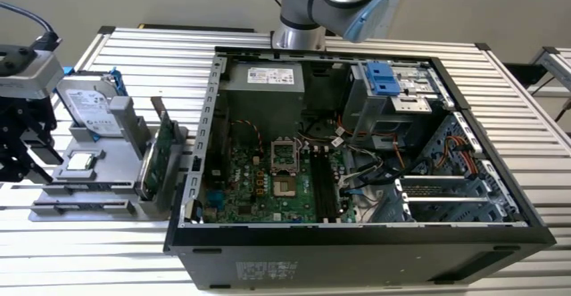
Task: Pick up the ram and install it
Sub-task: 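Pick up the ram and move it above insertion slot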
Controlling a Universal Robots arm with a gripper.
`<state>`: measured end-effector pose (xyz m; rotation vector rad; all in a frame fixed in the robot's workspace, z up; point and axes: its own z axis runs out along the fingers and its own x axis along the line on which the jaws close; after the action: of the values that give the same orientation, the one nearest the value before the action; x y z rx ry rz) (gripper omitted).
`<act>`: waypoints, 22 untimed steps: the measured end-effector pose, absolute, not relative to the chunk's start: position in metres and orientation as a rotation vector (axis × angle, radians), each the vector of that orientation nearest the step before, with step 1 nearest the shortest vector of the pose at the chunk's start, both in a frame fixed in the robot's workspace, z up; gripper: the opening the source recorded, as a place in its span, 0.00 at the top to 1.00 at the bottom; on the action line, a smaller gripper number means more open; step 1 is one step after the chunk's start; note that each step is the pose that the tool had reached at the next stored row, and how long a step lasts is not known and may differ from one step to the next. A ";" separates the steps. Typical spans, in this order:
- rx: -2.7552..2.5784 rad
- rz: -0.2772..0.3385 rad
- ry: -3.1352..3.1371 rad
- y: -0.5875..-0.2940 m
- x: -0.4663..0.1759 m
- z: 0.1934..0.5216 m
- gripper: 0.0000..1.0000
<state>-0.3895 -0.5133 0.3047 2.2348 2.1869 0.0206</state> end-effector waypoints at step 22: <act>2.234 0.019 2.186 -0.513 -0.393 0.290 0.00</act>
<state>-0.3925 -0.5134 0.2896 2.2341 2.1864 0.0192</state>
